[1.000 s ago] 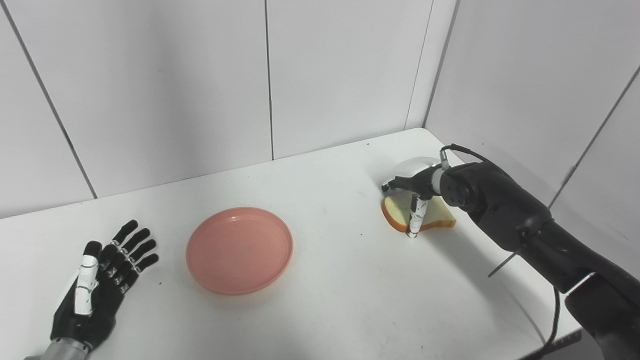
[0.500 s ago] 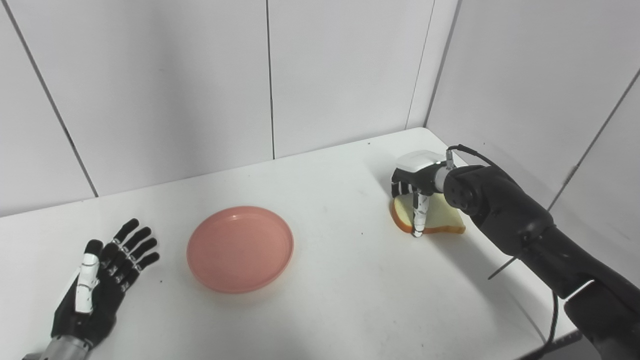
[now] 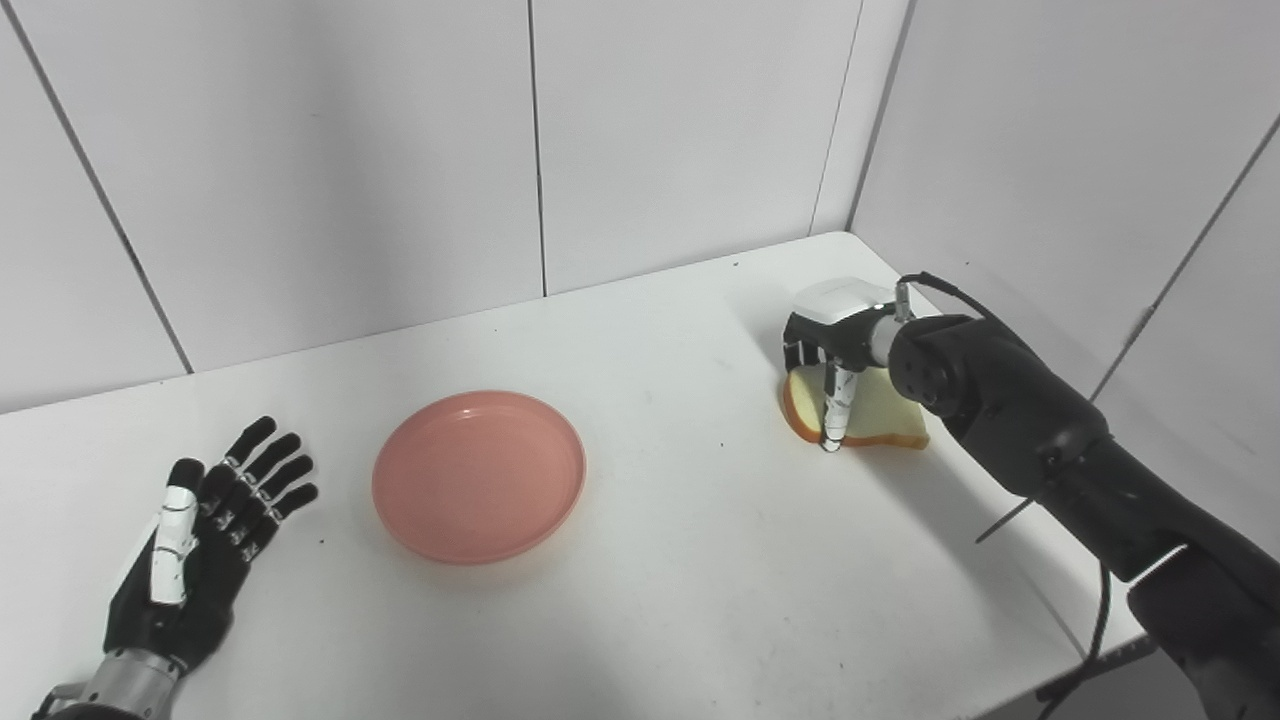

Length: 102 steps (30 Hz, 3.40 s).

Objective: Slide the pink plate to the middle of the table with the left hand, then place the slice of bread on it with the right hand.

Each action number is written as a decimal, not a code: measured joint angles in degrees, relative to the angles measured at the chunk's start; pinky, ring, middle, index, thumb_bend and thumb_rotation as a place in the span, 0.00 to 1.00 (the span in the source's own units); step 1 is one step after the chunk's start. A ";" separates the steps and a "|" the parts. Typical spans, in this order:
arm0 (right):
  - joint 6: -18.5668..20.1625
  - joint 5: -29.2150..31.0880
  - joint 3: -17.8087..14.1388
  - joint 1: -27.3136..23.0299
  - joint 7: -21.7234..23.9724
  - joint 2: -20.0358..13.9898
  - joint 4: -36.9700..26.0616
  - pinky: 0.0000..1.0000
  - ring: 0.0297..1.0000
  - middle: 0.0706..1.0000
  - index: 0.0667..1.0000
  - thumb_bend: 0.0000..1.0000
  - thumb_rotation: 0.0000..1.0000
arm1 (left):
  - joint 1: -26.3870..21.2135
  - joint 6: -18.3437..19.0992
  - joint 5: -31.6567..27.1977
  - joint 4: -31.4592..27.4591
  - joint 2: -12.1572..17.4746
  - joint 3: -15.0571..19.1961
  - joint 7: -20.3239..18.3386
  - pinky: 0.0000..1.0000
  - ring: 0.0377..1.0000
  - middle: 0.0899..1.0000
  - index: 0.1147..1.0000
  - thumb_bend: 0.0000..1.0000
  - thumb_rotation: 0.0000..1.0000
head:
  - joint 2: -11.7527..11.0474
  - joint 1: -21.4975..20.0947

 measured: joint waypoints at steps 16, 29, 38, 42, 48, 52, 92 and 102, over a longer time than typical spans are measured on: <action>0.14 -0.09 1.27 -8.34 4.79 7.83 -12.21 0.36 0.36 0.44 0.52 0.51 0.00 | -1.07 -1.46 2.17 1.15 -2.09 -1.09 4.10 0.90 0.92 0.92 0.91 0.76 1.00 | -3.07 7.20; -1.41 -0.11 5.36 -15.42 8.16 14.72 -14.25 0.28 0.33 0.42 0.53 0.50 0.00 | -1.57 -1.22 3.51 0.95 -5.82 -3.18 7.31 0.96 0.96 0.95 0.93 0.72 1.00 | -4.48 16.70; -4.06 0.83 8.17 -18.32 8.03 21.09 -10.72 0.31 0.34 0.42 0.53 0.51 0.00 | -2.57 -1.23 5.10 1.85 -7.88 -4.24 8.93 0.97 0.95 0.94 0.93 0.71 1.00 | -4.48 21.97; -4.45 0.91 8.88 -19.22 7.44 23.67 -7.19 0.32 0.35 0.43 0.52 0.51 0.00 | -2.64 -1.23 5.39 1.81 -8.16 -4.67 9.64 0.97 0.95 0.94 0.93 0.72 1.00 | -4.48 22.77; -4.63 0.05 10.50 -19.47 5.60 25.90 -3.14 0.34 0.35 0.44 0.52 0.51 0.00 | -2.71 -1.23 5.40 1.89 -8.49 -5.04 10.26 0.97 0.95 0.94 0.94 0.71 1.00 | -4.31 22.77; -5.55 -0.31 11.04 -19.61 2.50 26.84 0.34 0.41 0.38 0.47 0.47 0.52 0.00 | -2.76 -1.23 5.40 1.94 -8.54 -5.15 10.24 0.97 0.95 0.94 0.93 0.69 1.00 | -4.22 22.68; -7.33 -4.09 18.90 -22.69 9.69 30.71 5.62 0.63 0.69 0.72 0.79 0.88 0.35 | -2.11 -1.06 6.32 0.67 -8.73 -5.42 10.87 0.96 0.95 0.94 0.94 0.69 1.00 | -2.90 22.50; -2.56 -6.04 19.09 -22.83 21.46 30.31 -2.45 0.83 0.89 0.90 0.90 0.97 0.52 | -1.63 -0.35 6.33 -0.51 -8.77 -5.48 10.94 0.95 0.94 0.94 0.93 0.69 1.00 | -2.64 22.24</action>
